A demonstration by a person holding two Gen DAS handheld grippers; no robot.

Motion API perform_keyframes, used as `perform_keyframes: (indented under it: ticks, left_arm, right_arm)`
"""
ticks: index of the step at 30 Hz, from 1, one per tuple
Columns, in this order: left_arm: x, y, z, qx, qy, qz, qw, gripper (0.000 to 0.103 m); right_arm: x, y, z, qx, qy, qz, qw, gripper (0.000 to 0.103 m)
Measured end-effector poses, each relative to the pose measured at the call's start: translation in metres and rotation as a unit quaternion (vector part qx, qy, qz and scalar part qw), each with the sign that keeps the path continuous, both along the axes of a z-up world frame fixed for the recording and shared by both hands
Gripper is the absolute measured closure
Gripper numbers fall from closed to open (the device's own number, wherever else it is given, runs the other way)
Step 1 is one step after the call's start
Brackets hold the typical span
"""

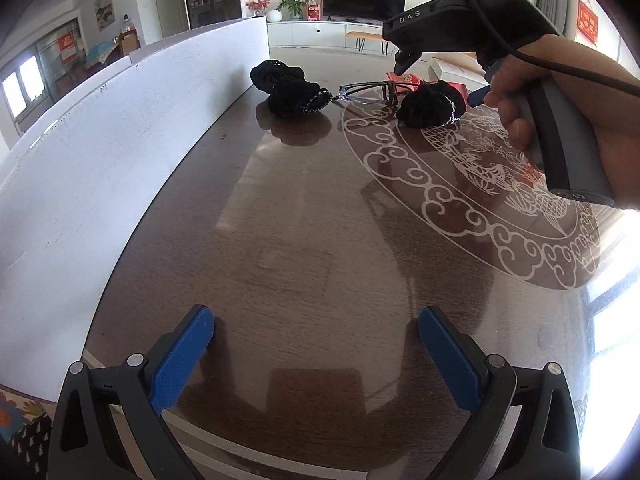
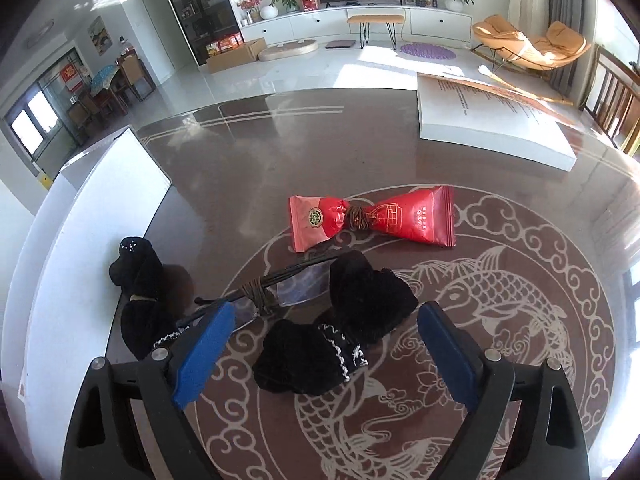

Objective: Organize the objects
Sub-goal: 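Grasp the black fabric bundle with the right tool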

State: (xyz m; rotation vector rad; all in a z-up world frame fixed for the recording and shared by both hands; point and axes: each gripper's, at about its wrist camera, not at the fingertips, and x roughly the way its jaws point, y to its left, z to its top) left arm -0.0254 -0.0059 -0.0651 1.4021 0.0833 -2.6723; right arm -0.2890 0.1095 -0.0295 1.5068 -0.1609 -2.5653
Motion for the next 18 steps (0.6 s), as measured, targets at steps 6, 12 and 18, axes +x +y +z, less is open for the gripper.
perform_keyframes:
  ticks: [6,12,18]
  left_arm:
    - [-0.001,0.000,-0.001,0.000,0.000,0.000,1.0000,0.000]
    - [-0.001,0.000,-0.002,0.000,0.000,0.001,1.0000,0.000]
    - [-0.002,0.000,-0.002,0.000,0.002,0.002,1.0000,0.000]
  right_arm:
    - [-0.003,0.004,-0.020,0.017,-0.020,-0.016,1.000,0.053]
    - [0.059,0.031,-0.020,0.049,0.008,0.035,0.998,0.064]
    - [0.156,0.070,-0.025,0.129,0.061,0.090,0.986,0.064]
